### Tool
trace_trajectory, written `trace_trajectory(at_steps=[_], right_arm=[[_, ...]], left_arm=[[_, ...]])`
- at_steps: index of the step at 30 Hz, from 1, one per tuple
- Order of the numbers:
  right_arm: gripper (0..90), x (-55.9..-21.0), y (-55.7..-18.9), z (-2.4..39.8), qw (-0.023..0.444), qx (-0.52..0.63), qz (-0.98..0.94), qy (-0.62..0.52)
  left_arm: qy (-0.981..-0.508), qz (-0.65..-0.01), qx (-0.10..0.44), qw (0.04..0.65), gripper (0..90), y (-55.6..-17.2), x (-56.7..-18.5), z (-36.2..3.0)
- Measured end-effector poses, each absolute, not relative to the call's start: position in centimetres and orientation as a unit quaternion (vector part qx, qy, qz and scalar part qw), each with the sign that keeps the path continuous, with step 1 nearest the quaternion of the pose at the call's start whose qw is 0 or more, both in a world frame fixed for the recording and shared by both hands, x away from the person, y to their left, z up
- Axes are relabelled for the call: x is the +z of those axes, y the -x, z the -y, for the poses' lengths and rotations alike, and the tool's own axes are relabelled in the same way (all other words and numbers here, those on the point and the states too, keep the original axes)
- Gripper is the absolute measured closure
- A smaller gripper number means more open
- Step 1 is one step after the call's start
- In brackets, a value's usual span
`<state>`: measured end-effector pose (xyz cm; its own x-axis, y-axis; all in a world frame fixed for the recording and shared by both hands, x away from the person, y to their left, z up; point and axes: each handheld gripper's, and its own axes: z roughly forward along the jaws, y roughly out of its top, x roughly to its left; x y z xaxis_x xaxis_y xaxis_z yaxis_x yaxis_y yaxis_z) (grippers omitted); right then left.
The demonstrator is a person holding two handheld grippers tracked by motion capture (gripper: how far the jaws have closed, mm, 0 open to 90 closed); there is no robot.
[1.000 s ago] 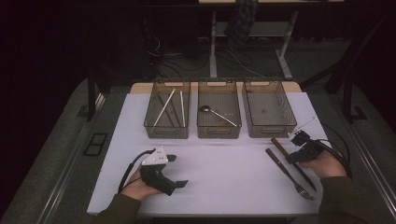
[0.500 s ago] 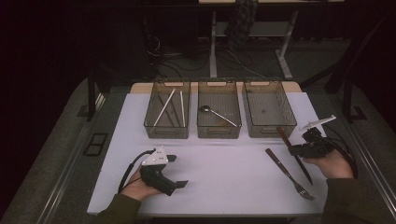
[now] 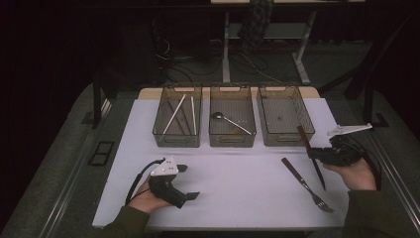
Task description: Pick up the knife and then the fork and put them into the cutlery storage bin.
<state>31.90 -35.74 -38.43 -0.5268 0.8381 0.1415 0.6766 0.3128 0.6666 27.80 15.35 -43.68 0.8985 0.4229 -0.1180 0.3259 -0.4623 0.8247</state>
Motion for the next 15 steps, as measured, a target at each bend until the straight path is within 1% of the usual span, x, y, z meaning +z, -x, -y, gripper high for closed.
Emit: trace_trajectory(at_steps=[5,15], right_arm=[[76.3,-38.4,-31.7,36.5,0.123,0.385,-0.781,-0.476],[76.2,-38.0,-31.0,37.3,0.161,0.456,-0.742,-0.465]], left_arm=[[-0.854,-0.22,0.051,0.47,0.0,-27.8,-43.7,-15.4],[-0.854,-0.219,0.051,0.47,0.0,-27.8,-43.7,-15.3]])
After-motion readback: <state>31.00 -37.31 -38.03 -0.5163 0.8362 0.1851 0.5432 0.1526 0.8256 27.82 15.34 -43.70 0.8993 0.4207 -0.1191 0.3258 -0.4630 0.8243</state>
